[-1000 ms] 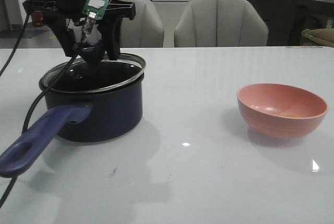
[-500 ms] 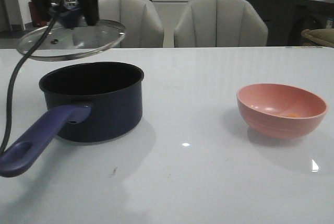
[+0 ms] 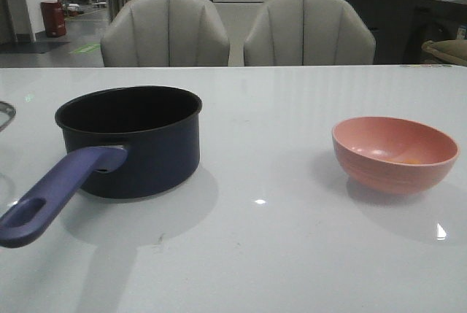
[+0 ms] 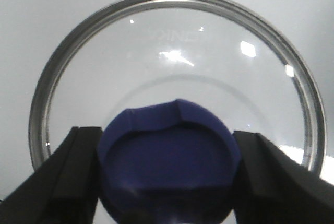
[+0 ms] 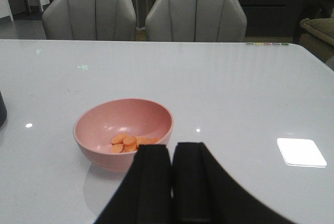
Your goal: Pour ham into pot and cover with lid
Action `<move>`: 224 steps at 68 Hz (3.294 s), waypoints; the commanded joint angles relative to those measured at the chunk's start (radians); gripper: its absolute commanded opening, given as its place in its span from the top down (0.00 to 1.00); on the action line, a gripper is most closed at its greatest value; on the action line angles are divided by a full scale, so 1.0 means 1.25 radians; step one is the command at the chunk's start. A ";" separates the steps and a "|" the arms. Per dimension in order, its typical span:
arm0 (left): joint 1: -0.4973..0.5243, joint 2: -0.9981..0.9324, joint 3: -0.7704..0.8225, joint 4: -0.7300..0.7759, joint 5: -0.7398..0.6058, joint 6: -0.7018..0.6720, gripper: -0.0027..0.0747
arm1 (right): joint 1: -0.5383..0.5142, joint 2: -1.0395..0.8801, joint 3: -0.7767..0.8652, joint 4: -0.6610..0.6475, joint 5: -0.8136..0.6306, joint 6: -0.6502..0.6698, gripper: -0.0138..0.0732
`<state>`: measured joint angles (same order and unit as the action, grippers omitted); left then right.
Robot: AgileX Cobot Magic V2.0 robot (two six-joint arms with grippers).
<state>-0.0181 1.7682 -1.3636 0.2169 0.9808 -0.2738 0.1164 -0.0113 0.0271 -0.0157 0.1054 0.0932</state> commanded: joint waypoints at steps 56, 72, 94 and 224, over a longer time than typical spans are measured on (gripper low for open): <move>0.032 -0.044 0.178 0.017 -0.228 0.002 0.76 | 0.001 -0.015 -0.004 0.000 -0.067 -0.001 0.67; 0.032 -0.013 0.179 0.011 -0.219 0.029 0.53 | 0.001 -0.015 -0.004 0.000 -0.067 -0.001 0.67; 0.032 -0.002 0.179 0.012 -0.210 0.029 0.33 | 0.001 -0.015 -0.004 0.000 -0.067 -0.001 0.67; 0.032 -0.537 0.373 -0.264 -0.390 0.134 0.14 | 0.001 -0.015 -0.004 0.000 -0.067 -0.001 0.67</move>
<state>0.0230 1.1992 -0.9050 -0.0739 0.6062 -0.1052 0.1164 -0.0113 0.0271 -0.0157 0.1054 0.0932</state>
